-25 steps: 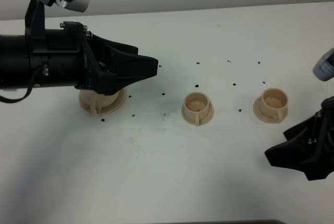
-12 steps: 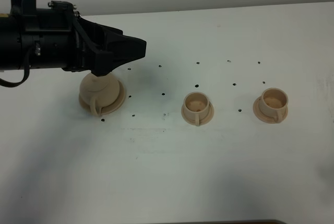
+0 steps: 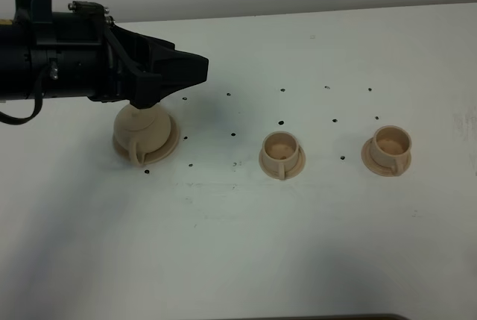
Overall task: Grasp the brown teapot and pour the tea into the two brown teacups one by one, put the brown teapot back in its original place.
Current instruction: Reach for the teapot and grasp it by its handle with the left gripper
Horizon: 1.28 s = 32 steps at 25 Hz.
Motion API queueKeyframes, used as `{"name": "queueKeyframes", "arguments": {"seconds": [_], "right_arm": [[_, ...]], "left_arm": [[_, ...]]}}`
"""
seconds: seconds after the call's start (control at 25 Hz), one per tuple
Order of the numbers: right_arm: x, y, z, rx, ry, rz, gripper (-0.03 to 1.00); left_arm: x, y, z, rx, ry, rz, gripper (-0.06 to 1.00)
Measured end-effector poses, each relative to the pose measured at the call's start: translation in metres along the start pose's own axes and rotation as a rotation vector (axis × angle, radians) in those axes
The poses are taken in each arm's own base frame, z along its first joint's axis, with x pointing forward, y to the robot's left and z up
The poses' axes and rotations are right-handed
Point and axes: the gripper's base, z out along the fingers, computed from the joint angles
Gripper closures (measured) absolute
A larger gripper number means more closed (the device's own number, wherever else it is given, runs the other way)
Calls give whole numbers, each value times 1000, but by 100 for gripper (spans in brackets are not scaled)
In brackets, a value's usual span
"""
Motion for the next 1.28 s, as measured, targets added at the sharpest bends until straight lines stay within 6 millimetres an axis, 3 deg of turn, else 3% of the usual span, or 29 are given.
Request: {"name": "queueKeyframes", "arguments": {"seconds": [0.8, 1.28], "right_arm": [[1, 3, 1, -23, -34, -51, 48], [2, -5, -2, 175, -56, 127, 60]], "left_arm": [[0, 1, 0, -6, 2, 13, 37], [1, 2, 0, -19, 15, 38, 37]]}}
